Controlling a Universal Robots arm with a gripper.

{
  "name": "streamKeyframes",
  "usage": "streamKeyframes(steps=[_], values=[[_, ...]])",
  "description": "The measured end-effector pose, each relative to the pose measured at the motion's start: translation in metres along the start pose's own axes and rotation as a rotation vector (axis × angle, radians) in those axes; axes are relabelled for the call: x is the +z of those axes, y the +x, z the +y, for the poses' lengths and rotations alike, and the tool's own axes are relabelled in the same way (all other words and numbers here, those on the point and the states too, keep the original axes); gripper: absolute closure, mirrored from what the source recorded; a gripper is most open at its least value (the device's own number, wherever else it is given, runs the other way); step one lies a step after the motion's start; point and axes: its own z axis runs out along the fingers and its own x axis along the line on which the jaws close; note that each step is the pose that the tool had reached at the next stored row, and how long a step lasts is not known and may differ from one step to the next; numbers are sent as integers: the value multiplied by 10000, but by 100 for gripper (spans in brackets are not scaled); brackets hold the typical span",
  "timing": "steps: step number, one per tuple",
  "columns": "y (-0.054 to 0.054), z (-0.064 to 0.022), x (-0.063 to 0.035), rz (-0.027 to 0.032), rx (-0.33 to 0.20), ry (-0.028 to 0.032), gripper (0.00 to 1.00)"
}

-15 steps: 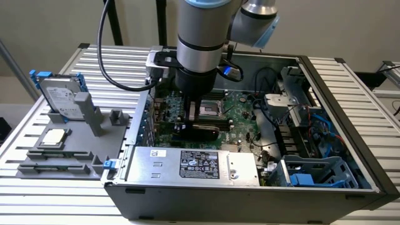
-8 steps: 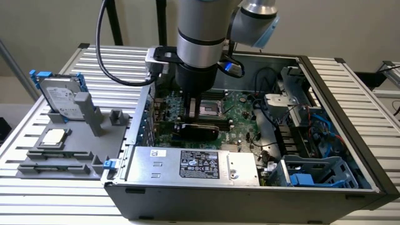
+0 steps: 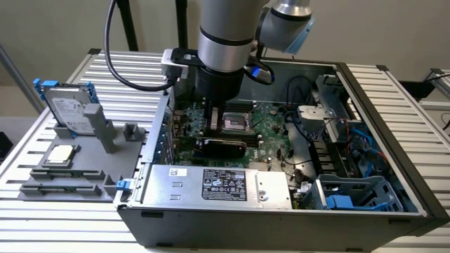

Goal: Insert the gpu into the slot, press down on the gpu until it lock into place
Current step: 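Press down on the gpu until it lock into place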

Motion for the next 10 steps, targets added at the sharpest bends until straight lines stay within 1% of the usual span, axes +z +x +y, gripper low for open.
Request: streamKeyframes(steps=[4,7,10], values=[[0,8,1,160,-80,-291,89],[0,18,1,258,-115,-557,89],[0,36,3,334,-126,-852,89]])
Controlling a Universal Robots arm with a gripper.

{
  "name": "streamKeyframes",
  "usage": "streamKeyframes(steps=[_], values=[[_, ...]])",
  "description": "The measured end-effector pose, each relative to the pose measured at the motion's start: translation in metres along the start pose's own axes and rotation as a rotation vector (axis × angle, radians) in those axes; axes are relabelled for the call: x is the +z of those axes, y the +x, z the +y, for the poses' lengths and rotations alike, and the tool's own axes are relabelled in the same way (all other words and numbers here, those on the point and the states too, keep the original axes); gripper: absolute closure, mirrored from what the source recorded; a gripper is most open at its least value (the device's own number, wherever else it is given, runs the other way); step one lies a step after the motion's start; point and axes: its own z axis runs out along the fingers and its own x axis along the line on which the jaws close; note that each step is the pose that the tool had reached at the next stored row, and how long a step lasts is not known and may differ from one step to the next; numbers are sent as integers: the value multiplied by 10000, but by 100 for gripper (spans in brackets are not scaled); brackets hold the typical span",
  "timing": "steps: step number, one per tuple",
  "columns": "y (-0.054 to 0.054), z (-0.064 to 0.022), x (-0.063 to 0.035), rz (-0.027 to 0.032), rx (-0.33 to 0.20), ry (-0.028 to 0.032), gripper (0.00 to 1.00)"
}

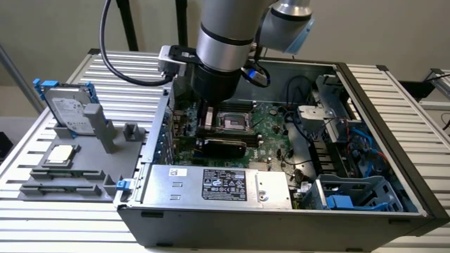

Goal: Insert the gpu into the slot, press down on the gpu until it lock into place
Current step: 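Press down on the gpu until it lock into place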

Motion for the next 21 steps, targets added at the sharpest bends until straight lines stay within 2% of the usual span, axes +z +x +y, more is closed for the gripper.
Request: streamKeyframes(steps=[2,4,11,12,13,15,19,21], values=[[0,15,3,62,-3,-192,89],[0,33,6,100,1,-408,89],[0,70,13,221,15,-1367,89],[0,70,13,229,17,-1443,89],[0,71,12,233,26,-1476,89],[0,71,12,225,64,-1486,89],[0,75,14,165,292,-1503,89],[0,75,14,142,376,-1543,89]])
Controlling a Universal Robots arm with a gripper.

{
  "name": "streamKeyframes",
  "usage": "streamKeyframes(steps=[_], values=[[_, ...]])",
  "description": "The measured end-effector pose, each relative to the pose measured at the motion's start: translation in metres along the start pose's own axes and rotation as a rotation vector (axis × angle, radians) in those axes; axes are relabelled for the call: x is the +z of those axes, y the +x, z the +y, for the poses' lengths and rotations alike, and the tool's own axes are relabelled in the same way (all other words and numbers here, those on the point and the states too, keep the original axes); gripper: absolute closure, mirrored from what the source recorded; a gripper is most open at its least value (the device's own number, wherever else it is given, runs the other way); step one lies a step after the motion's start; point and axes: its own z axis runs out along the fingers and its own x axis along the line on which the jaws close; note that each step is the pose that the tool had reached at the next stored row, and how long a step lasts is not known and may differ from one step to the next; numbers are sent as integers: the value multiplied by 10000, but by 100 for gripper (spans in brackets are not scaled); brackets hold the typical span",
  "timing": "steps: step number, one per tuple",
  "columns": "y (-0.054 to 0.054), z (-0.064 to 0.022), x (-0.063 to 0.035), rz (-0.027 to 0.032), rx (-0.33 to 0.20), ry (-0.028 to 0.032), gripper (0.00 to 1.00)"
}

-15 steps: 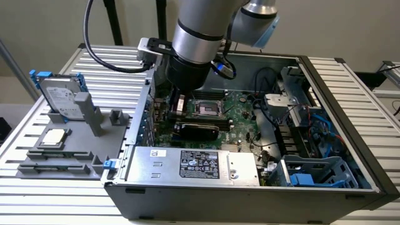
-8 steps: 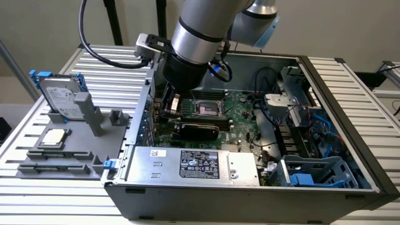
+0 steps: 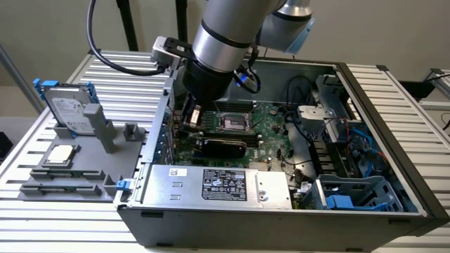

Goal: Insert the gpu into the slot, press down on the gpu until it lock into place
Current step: 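Press down on the gpu until it lock into place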

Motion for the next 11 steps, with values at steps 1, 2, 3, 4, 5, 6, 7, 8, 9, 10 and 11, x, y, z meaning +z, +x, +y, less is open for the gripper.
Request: streamKeyframes(steps=[1,2,3,4,5,6,7,8,9,10,11], values=[[1,2,0,-8,25,-24,89],[2,5,-1,-13,42,-46,89],[3,8,-4,-12,51,-62,89],[4,13,-7,-14,57,-74,89],[4,18,-11,-16,63,-84,89],[4,23,-15,-18,66,-96,89],[4,28,-16,-21,72,-105,89],[4,32,-16,-24,76,-112,89],[4,35,-17,-24,78,-125,89],[4,39,-17,-23,81,-141,89],[4,43,-16,-22,85,-158,89]])
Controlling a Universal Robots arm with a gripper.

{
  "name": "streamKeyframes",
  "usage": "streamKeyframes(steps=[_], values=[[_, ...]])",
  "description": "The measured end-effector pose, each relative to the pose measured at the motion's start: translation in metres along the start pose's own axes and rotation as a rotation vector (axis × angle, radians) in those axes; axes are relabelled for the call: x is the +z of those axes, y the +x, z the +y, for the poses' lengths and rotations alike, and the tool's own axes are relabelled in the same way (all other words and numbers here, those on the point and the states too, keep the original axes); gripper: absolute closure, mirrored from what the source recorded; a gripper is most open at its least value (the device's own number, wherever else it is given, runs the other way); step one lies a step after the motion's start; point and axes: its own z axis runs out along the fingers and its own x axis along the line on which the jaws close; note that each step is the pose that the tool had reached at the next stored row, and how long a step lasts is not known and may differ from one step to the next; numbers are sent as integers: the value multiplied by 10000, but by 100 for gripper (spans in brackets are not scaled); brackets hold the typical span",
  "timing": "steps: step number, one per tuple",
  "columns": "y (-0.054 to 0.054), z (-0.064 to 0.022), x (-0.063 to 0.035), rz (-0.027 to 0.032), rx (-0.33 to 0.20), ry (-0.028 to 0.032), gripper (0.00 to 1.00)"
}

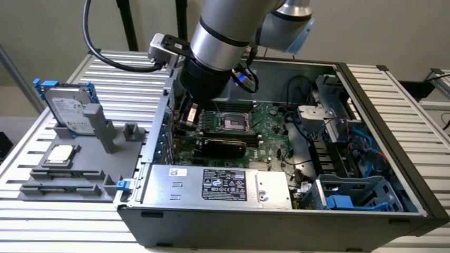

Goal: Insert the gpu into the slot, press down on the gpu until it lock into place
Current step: 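Press down on the gpu until it lock into place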

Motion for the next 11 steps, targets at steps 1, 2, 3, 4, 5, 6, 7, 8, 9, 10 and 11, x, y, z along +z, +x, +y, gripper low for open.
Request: streamKeyframes(steps=[1,2,3,4,5,6,7,8,9,10,11], values=[[0,4,1,1,3,-13,89],[1,7,2,3,4,-26,89],[1,11,3,4,5,-37,89],[1,16,5,5,6,-48,89],[-1,19,6,5,6,-59,89],[-4,22,8,4,6,-68,89],[-8,24,9,4,6,-77,89],[-15,24,8,5,5,-85,89],[-21,24,8,5,5,-88,89],[-28,25,7,5,7,-90,89],[-34,25,8,5,7,-91,89]])
